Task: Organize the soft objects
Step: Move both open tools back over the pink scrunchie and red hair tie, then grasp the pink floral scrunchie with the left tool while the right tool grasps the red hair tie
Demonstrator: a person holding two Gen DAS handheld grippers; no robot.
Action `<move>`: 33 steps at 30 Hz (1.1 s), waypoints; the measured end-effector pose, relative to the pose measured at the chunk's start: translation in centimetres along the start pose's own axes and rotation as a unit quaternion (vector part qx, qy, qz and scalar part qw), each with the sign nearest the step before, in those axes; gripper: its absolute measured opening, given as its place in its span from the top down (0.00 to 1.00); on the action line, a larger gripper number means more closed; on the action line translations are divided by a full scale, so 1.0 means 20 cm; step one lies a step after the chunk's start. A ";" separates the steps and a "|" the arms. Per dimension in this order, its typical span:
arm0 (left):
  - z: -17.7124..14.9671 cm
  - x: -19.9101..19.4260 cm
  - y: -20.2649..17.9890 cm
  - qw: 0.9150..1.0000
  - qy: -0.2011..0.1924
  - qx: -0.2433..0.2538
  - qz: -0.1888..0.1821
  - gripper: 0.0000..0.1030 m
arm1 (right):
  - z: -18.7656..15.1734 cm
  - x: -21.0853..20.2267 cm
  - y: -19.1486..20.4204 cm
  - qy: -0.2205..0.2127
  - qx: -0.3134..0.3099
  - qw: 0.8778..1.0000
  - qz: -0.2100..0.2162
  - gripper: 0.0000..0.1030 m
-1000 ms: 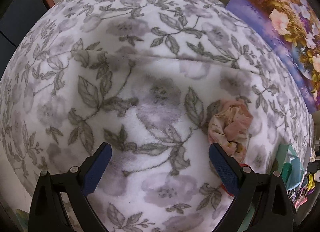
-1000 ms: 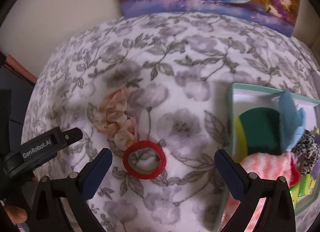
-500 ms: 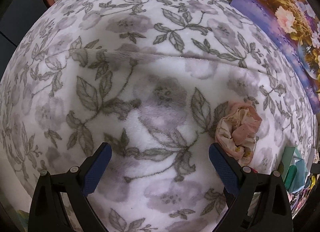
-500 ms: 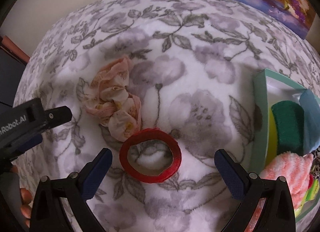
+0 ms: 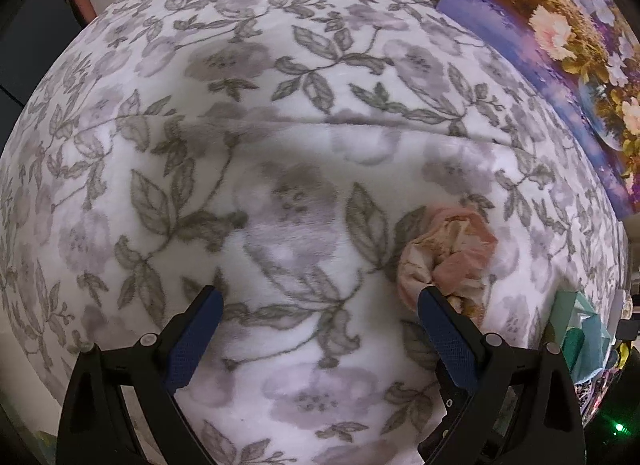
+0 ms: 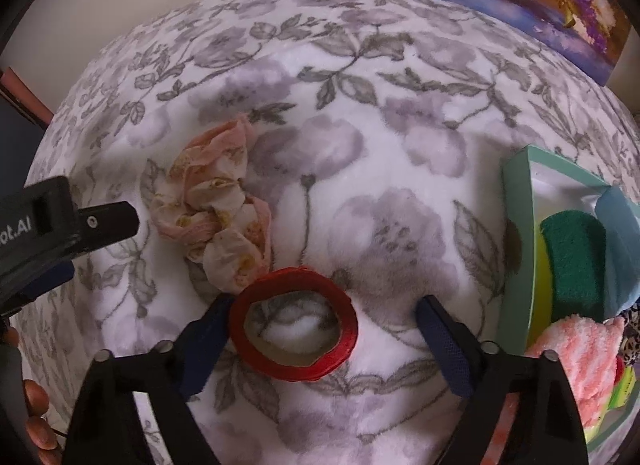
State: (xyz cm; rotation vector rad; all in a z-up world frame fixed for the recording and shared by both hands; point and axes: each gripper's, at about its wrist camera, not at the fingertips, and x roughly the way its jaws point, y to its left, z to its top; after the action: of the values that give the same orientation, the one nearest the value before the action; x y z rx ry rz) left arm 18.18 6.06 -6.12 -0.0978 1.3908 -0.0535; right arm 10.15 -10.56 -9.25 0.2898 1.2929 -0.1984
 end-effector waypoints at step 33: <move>-0.01 0.14 -0.35 0.998 0.018 0.045 -0.047 0.05 | 0.03 -0.08 -0.26 0.002 0.057 0.998 0.024 0.41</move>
State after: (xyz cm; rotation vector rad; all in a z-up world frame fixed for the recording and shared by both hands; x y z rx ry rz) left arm 18.56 -1.24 -8.14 -0.0878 1.4179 -0.1962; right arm 8.75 -15.69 -8.13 0.4191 1.2801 -0.2313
